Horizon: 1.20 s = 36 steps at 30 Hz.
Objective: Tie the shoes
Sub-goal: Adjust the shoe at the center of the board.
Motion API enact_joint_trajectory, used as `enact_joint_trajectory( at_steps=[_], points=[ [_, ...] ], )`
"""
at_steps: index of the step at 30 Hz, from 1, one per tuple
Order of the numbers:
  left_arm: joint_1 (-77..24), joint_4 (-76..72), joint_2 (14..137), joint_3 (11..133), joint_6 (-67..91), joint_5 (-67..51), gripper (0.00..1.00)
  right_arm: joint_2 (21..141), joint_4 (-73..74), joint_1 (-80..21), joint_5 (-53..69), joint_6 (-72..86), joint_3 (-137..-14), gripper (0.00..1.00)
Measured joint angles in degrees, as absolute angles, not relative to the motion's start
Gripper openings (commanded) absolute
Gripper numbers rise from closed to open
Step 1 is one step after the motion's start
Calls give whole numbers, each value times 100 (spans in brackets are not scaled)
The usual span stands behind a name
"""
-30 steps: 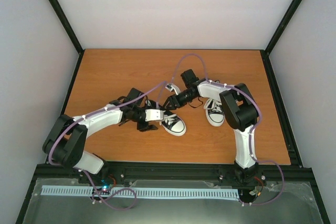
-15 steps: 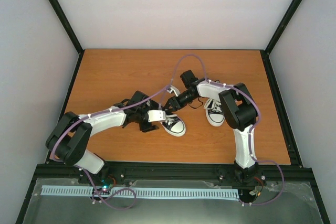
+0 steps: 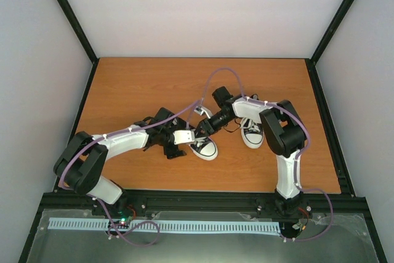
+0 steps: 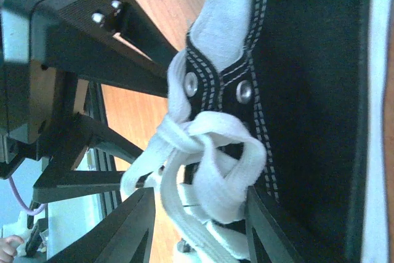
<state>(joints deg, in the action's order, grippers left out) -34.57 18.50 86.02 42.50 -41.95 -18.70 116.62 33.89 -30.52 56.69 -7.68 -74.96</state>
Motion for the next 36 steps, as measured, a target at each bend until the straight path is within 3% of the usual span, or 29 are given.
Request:
enact_joint_trajectory(
  at_steps=[23, 36],
  points=[
    [-3459, 2097, 8604, 4646, -3704, -1870, 75, 11017, 3839, -3059, 5238, -904, -7413, 52],
    [-3579, 2471, 8479, 4783, -3538, -1579, 69, 10654, 3811, -2921, 3763, -493, -6779, 44]
  ],
)
